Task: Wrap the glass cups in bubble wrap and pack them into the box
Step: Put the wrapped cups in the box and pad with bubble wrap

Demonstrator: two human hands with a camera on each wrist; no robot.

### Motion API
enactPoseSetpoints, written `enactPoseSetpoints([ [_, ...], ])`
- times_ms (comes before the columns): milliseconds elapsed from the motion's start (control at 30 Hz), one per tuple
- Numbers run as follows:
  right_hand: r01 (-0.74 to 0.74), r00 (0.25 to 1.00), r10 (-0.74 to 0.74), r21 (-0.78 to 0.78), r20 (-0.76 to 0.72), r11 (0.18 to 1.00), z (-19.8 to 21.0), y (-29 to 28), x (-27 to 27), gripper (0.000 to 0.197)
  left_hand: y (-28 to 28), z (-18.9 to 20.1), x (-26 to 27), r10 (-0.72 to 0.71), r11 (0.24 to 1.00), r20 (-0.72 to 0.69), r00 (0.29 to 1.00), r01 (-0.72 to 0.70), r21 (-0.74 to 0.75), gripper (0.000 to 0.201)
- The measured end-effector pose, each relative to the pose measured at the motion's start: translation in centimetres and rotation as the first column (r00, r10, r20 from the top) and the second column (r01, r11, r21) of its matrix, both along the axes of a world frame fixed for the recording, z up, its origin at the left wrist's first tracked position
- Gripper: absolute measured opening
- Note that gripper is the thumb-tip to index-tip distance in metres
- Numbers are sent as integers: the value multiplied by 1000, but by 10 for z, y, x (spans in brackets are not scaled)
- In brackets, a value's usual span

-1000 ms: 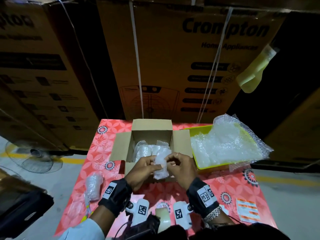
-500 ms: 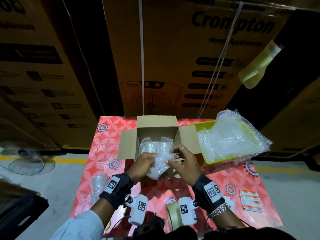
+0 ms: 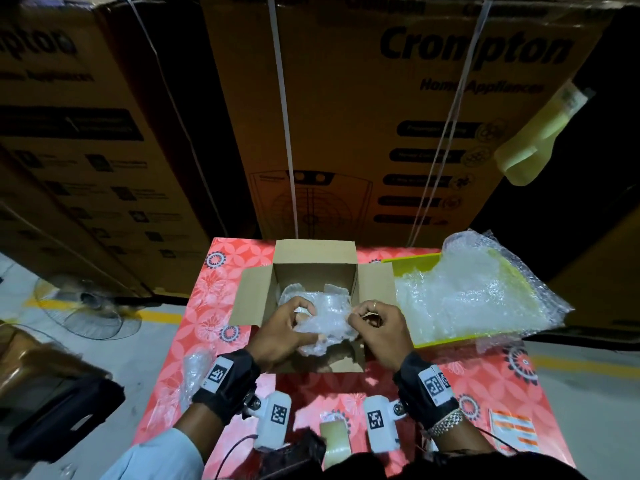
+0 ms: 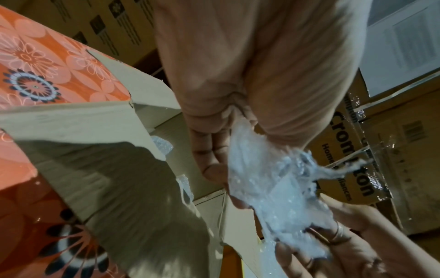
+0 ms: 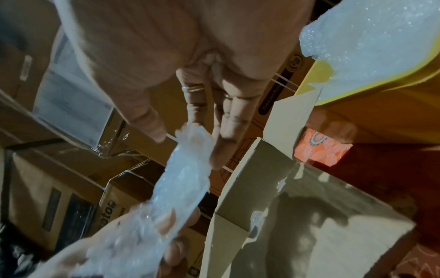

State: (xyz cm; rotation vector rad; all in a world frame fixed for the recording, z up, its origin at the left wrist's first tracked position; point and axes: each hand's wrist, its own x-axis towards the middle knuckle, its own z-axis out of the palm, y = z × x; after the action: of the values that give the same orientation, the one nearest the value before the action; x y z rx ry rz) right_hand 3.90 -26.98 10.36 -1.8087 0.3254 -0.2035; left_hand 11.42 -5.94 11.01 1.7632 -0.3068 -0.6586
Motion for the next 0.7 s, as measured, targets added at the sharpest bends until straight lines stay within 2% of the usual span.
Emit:
enactPoseSetpoints([
  [67,-85,996,85,22,-38,996,-5,-11,1,28,-3,-1,-2,-51,998,20,998,51,24,33],
  [167,-196,980,198,114,-12,974,-11,-19,-1,31,-5,-1,-4,-95,994,11,995,95,55,29],
  [267,-268,961,275,157,-24,951,-19,-23,-6,29,-3,1,-1,-25,996,2,1000,25,83,25],
  [400,-229,973,230,90,2,969,-18,-14,-3,24,-7,7,17,160,986,-146,976,-152,68,37],
  [500,-183,982,189,198,-13,963,-16,-2,2,21,-18,10,40,187,980,-179,966,-170,104,42],
  [600,-124,990,134,197,-41,973,-12,6,10,27,-27,13,74,125,989,-230,965,-102,111,33],
  [667,-99,992,110,147,-67,984,-9,13,16,28,-31,13,98,-16,994,-219,976,40,105,21],
  [700,-97,992,104,101,-74,990,-10,16,19,25,-33,10,110,-96,983,-158,983,119,141,13],
])
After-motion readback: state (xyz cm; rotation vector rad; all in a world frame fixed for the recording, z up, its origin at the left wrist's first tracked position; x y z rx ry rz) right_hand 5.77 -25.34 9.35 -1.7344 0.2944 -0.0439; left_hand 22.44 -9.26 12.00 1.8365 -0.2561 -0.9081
